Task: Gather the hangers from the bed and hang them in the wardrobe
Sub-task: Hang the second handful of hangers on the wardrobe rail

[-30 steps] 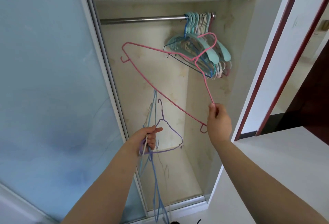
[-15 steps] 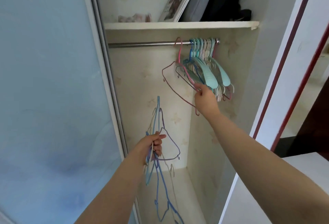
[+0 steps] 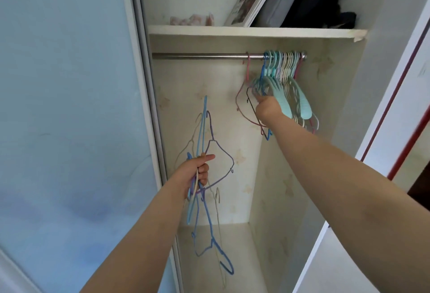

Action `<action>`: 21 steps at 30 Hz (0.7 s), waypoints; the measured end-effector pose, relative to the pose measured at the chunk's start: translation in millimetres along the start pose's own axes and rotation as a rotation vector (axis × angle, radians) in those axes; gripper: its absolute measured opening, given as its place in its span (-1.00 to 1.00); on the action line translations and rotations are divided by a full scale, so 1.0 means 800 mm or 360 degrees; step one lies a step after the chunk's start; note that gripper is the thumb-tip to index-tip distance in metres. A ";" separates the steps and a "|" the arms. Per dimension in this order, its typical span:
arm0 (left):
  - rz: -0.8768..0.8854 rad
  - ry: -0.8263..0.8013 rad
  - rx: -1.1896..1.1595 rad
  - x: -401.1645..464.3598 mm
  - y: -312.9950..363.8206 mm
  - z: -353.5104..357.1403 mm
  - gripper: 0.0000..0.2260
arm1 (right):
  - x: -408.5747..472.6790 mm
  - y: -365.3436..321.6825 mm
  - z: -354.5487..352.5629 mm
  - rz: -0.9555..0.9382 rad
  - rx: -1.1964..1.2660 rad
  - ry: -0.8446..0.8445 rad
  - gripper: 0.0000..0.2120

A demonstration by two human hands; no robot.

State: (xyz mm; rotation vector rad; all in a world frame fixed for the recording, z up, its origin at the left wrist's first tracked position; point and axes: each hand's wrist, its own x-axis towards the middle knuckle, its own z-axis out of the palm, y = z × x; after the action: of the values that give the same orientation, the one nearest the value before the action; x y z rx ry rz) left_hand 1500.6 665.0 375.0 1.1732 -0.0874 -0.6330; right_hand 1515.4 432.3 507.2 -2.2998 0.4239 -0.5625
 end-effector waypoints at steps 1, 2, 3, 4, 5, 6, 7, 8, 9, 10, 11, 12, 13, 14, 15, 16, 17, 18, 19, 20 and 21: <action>0.0002 0.0006 0.0001 0.000 0.000 -0.001 -0.79 | 0.000 0.004 -0.001 0.0074 0.0025 0.0054 -0.59; 0.0003 0.0010 0.0001 0.000 0.000 -0.002 -0.79 | -0.001 0.008 -0.004 0.0140 0.0055 0.0101 -0.63; 0.0004 0.0011 0.0003 0.000 -0.001 -0.004 -0.79 | -0.004 0.012 -0.006 0.0207 0.0098 0.0121 -0.65; 0.0003 0.0009 0.0005 0.000 -0.002 -0.005 -0.79 | -0.005 0.017 -0.009 0.0259 0.0181 0.0106 -0.64; 0.0005 0.0007 0.0009 0.000 -0.003 -0.007 -0.78 | -0.010 0.020 -0.010 0.0294 0.0292 0.0072 -0.60; 0.0007 0.0002 0.0012 -0.001 -0.004 -0.009 -0.77 | -0.014 0.024 -0.007 0.0307 0.0374 0.0078 -0.56; 0.0007 -0.0012 0.0013 -0.003 -0.004 -0.010 -0.76 | -0.024 0.028 -0.004 0.0278 0.0329 0.0172 -0.51; 0.0004 -0.0036 0.0012 -0.005 -0.005 -0.010 -0.75 | -0.037 0.033 0.001 0.0164 0.0196 0.0376 -0.49; -0.0001 -0.0062 0.0011 -0.007 -0.005 -0.011 -0.73 | -0.052 0.041 0.008 -0.0028 0.0083 0.0615 -0.48; -0.0012 -0.0086 0.0015 -0.010 -0.005 -0.012 -0.72 | -0.070 0.051 0.015 -0.0230 0.0043 0.0828 -0.51; -0.0032 -0.0112 0.0022 -0.012 -0.005 -0.014 -0.70 | -0.089 0.062 0.023 -0.0367 0.0079 0.0916 -0.56; -0.0058 -0.0147 0.0026 -0.015 -0.006 -0.017 -0.68 | -0.107 0.077 0.033 -0.0457 0.0117 0.0875 -0.63; -0.0092 -0.0192 0.0024 -0.018 -0.007 -0.021 -0.66 | -0.124 0.093 0.042 -0.0497 0.0131 0.0746 -0.67; -0.0133 -0.0240 0.0018 -0.021 -0.009 -0.026 -0.65 | -0.136 0.109 0.050 -0.0452 0.0078 0.0549 -0.67; -0.0181 -0.0295 0.0013 -0.025 -0.011 -0.031 -0.63 | -0.143 0.126 0.060 -0.0366 -0.0069 0.0318 -0.62; -0.0237 -0.0356 0.0005 -0.029 -0.013 -0.036 -0.62 | -0.146 0.147 0.071 -0.0265 -0.0237 0.0082 -0.52; -0.0298 -0.0430 -0.0010 -0.032 -0.017 -0.042 -0.61 | -0.147 0.166 0.080 -0.0145 -0.0398 -0.0135 -0.42; -0.0357 -0.0518 -0.0025 -0.036 -0.021 -0.047 -0.59 | -0.149 0.184 0.088 -0.0018 -0.0533 -0.0293 -0.33; -0.0409 -0.0618 -0.0037 -0.040 -0.026 -0.051 -0.56 | -0.149 0.202 0.094 0.0088 -0.0629 -0.0370 -0.28; -0.0452 -0.0716 -0.0035 -0.044 -0.031 -0.055 -0.51 | -0.149 0.216 0.096 0.0164 -0.0692 -0.0381 -0.26; -0.0487 -0.0805 -0.0018 -0.048 -0.036 -0.058 -0.48 | -0.149 0.232 0.098 0.0234 -0.0766 -0.0394 -0.28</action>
State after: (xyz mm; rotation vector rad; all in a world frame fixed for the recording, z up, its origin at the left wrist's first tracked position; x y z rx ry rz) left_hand 1475.0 715.9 340.7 0.9998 -0.3361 -1.1917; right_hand 1428.8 402.9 291.5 -2.7204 0.6546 -0.1009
